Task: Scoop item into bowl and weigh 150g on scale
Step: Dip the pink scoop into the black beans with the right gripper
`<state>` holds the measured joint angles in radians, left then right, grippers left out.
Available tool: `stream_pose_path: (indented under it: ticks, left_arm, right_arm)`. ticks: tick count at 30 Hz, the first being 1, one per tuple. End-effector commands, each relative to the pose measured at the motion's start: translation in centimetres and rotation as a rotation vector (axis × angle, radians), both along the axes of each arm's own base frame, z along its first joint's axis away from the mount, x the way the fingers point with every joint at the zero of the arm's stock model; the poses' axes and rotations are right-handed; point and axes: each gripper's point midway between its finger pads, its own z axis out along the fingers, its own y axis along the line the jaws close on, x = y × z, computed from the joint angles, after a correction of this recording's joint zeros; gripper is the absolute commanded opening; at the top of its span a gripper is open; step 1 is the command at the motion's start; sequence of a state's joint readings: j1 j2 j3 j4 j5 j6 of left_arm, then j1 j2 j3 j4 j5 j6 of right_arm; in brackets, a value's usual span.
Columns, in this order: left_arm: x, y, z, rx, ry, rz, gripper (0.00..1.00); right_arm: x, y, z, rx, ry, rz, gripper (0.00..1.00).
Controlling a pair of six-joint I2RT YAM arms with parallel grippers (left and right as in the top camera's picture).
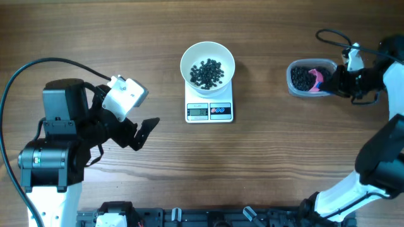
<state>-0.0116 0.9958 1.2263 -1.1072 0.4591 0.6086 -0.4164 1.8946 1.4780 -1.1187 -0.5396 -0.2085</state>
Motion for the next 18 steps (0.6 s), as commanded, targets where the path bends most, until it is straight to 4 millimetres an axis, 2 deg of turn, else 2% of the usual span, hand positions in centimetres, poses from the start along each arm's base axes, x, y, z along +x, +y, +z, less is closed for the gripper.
stream_pose_path:
  ticks: [1,5,9,14,18]
  left_arm:
    - [0.1,-0.2,0.8,-0.006,-0.028,-0.019,1.0]
    - [0.1,-0.2,0.8,-0.006,-0.028,-0.018,1.0]
    - [0.1,-0.2,0.8,-0.006,-0.028,-0.019,1.0]
    - [0.1,-0.2,0.8,-0.006,-0.028,-0.018,1.0]
    - [0.1,-0.2,0.8,-0.006,-0.028,-0.018,1.0]
  right_arm:
    - [-0.1,0.7,-2.2,0.076,0.077,-0.023,0.04]
    - [0.4,0.3,-2.5,0.1,0.069,-0.055,0.04]
    - [1.0,-0.1,-1.3,0.201,0.01,-0.099,0.04]
    - [0.7,-1.8,-0.6,0.263,-0.02,-0.163,0.04]
    - [0.6,-2.5,0.4,0.333,-0.061,-0.186,0.04]
